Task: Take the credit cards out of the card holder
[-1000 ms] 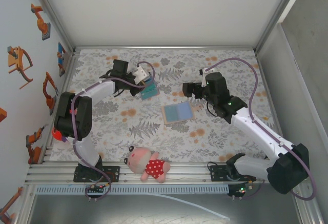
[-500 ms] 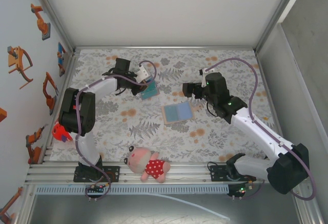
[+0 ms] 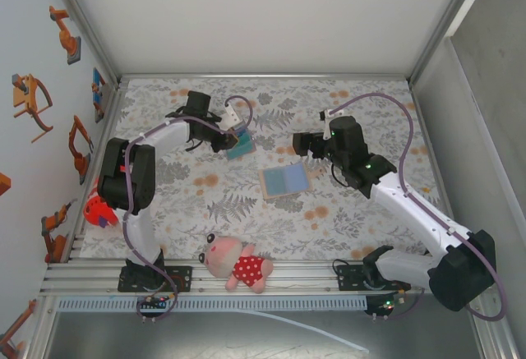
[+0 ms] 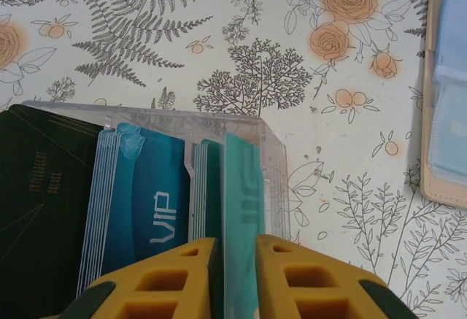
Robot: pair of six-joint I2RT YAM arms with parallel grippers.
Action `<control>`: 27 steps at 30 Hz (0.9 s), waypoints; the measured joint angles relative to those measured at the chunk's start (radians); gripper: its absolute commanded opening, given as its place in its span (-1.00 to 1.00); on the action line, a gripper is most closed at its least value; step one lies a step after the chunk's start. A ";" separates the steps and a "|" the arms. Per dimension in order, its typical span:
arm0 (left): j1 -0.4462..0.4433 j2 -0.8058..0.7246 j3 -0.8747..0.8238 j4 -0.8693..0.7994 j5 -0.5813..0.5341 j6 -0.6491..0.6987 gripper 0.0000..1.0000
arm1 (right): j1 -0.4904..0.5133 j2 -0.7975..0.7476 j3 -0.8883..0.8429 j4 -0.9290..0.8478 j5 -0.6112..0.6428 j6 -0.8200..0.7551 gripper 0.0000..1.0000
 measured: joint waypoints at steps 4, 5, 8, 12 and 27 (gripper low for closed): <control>0.000 0.002 0.008 -0.012 0.000 0.000 -0.40 | 0.000 0.000 0.000 0.000 -0.001 0.000 0.96; 0.000 0.002 0.009 -0.013 0.000 0.000 -0.40 | 0.000 0.000 0.000 0.000 -0.001 0.000 0.94; 0.000 0.002 0.010 -0.013 -0.003 -0.002 -0.36 | 0.000 0.000 0.000 -0.001 -0.003 0.000 0.91; 0.000 -0.007 0.009 -0.013 -0.014 -0.022 0.06 | 0.000 0.000 0.000 -0.003 -0.003 0.000 0.86; -0.094 -0.475 -0.351 0.212 -0.265 -0.196 0.94 | 0.000 -0.003 0.000 -0.073 0.036 0.019 0.94</control>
